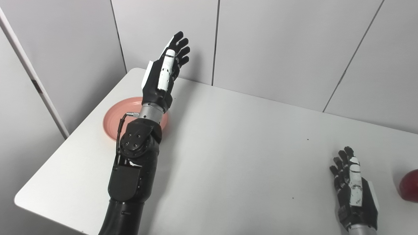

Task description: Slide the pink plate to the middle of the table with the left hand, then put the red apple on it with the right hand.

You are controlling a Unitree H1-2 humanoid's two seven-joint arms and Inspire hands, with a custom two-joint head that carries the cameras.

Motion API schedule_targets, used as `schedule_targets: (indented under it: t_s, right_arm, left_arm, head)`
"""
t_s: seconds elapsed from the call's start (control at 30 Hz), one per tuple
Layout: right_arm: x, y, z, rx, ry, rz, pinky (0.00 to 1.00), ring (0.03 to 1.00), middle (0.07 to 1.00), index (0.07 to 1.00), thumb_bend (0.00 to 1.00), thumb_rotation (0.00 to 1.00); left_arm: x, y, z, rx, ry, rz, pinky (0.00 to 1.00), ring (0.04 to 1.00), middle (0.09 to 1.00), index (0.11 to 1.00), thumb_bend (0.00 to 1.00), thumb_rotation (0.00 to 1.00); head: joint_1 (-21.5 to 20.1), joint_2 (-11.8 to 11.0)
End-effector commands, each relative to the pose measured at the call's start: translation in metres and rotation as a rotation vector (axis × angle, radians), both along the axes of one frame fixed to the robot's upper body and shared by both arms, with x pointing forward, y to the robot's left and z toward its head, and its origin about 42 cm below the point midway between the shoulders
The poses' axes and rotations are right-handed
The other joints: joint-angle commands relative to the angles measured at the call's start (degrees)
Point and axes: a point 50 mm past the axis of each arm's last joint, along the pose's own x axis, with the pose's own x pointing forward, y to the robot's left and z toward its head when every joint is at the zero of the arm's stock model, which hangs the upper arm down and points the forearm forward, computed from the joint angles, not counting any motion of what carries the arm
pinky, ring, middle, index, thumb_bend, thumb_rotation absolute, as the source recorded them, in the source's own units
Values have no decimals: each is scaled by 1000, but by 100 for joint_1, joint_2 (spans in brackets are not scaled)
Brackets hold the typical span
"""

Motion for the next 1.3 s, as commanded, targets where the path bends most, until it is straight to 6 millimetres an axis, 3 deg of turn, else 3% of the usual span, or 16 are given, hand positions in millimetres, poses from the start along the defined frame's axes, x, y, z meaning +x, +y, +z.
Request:
schedule_targets:
  t_s: [0.0,0.27,0.8,1.27]
  right_arm:
    - [4,-2,15,-5,-96,-2,1000,1000,1000,1000,224,1000]
    - [4,-4,15,-3,-96,0,1000,1000,1000,1000,214,1000]
    - [4,-5,16,4,-92,-1,1000,1000,1000,1000,208,1000]
    - [3,-9,17,13,-100,14,1000,1000,1000,1000,202,1000]
  left_arm:
    - [4,8,27,21,-103,29,922,927,927,906,406,1000]
    - [3,33,30,12,-108,90,892,904,899,867,398,1000]
    - [-2,79,36,3,-106,232,895,908,909,889,394,1000]
    - [-7,134,22,-4,-62,331,902,907,905,881,402,1000]
  head:
    - [21,0]
    - [54,-22]
    - [134,-48]
    - [222,-21]
